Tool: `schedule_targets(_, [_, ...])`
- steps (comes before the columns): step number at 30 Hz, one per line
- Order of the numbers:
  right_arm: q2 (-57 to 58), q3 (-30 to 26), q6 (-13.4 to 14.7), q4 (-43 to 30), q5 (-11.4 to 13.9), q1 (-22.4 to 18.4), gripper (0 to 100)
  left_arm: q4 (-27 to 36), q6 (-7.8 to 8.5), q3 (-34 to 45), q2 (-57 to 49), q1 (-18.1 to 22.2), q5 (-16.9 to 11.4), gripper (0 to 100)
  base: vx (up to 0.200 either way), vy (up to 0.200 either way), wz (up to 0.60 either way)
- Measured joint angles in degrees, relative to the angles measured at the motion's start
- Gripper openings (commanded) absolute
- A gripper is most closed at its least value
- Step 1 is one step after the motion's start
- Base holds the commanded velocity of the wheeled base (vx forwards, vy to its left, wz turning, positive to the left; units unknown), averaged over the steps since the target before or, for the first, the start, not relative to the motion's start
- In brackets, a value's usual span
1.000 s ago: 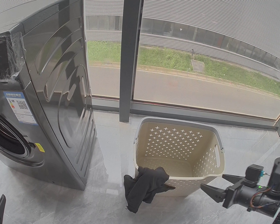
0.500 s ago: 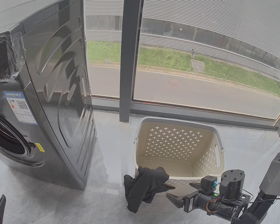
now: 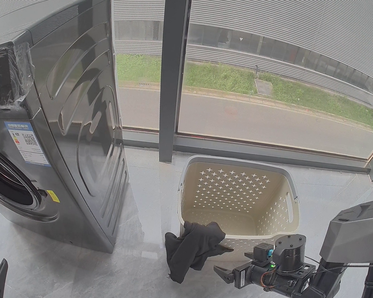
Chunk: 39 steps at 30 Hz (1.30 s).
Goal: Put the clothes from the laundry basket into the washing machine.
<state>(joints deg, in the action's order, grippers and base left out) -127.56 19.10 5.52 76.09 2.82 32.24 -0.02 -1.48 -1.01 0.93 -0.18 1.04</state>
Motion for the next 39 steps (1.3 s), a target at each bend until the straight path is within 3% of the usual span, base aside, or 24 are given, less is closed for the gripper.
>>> schedule_targets(15, [-5.7, 9.8, -0.4, 1.4, -1.7, 1.7, 100, 0.0, -0.05, 0.0, 0.0, 0.0, 0.0, 100, 0.000, 0.000, 0.00])
schedule_targets(38, [-13.6, 21.6, -1.4, 0.9, -1.7, 0.8, 100, 0.0, -0.05, 0.0, 0.0, 0.0, 0.0, 100, 0.000, 0.000, 0.00])
schedule_targets(39, [-14.0, 22.0, -1.4, 1.1, -1.7, 0.8, 0, 0.0, -0.05, 0.0, 0.0, 0.0, 0.0, 100, 0.000, 0.000, 0.00])
